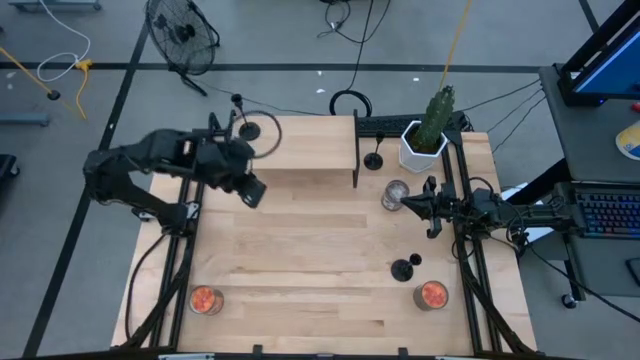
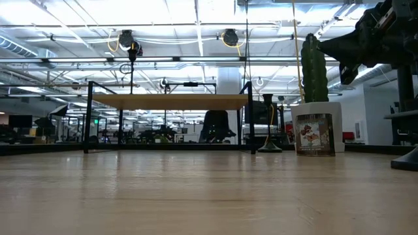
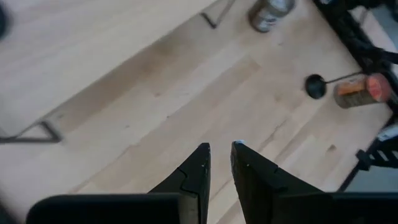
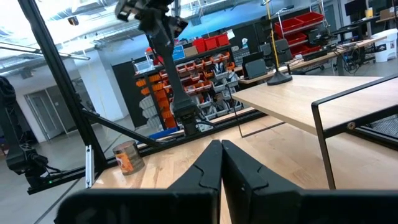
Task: Pick & Place candle stick holders
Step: Put the top black candle holder on the shelf
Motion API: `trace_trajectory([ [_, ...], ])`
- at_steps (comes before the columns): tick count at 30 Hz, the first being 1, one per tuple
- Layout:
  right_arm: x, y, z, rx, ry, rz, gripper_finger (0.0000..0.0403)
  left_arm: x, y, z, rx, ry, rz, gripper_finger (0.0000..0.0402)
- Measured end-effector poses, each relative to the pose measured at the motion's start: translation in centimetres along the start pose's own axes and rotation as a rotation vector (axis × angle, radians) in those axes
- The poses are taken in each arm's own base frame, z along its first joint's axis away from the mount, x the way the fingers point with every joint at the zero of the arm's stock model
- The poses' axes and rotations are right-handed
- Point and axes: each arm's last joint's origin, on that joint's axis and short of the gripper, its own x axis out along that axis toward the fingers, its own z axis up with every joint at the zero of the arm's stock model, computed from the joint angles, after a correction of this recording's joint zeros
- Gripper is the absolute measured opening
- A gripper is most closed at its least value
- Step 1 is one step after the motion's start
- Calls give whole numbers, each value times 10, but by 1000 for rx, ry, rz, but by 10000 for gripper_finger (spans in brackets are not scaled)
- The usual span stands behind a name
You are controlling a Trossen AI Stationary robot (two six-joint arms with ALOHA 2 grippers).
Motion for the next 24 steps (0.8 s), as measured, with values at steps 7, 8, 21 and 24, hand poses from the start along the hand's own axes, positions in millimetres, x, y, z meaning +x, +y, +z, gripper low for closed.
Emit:
trace_trajectory([
  [7,0,0,1,1,-7,3,0,34,-25,-15,76,-119,-78,69],
  [8,0,0,1,1,-7,3,0,39,-28,-18,86,-126,-94,69],
  [21,0,2,7,-43,-65,16,0,101,-37,-62,81,-176,-141,69],
  [24,2,3,11,-116,-17,-6,0,108,-33,-72,71,-193,-168,69],
])
